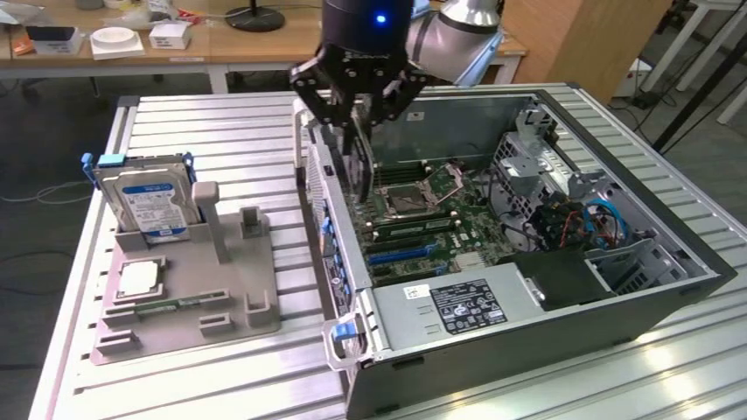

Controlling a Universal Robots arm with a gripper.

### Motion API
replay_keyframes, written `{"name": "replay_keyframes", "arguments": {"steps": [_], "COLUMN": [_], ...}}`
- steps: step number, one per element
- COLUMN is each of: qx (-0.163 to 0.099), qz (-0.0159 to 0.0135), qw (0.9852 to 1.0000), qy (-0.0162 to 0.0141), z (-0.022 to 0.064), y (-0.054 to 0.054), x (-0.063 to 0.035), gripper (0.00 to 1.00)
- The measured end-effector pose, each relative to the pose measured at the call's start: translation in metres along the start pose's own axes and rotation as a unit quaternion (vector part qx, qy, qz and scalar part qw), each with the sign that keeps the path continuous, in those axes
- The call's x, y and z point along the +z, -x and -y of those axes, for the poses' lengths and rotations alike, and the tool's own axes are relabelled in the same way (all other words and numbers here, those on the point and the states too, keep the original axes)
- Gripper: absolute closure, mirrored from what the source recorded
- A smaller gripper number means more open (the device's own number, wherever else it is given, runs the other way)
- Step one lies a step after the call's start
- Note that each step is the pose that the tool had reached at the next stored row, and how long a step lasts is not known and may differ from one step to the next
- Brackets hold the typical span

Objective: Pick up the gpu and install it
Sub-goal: 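Pick up the gpu and move the gpu toward the slot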

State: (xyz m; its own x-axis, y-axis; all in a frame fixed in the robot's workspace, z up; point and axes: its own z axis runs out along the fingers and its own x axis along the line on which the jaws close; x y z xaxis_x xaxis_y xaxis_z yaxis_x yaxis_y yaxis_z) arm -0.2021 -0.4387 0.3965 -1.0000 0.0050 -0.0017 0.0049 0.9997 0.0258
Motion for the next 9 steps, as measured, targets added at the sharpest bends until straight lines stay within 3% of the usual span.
{"name": "replay_keyframes", "arguments": {"steps": [9], "qx": [-0.001], "qz": [0.0], "qw": [1.0], "qy": [0.0], "z": [-0.0015], "y": [0.041], "x": [0.0082], "gripper": [0.73]}}
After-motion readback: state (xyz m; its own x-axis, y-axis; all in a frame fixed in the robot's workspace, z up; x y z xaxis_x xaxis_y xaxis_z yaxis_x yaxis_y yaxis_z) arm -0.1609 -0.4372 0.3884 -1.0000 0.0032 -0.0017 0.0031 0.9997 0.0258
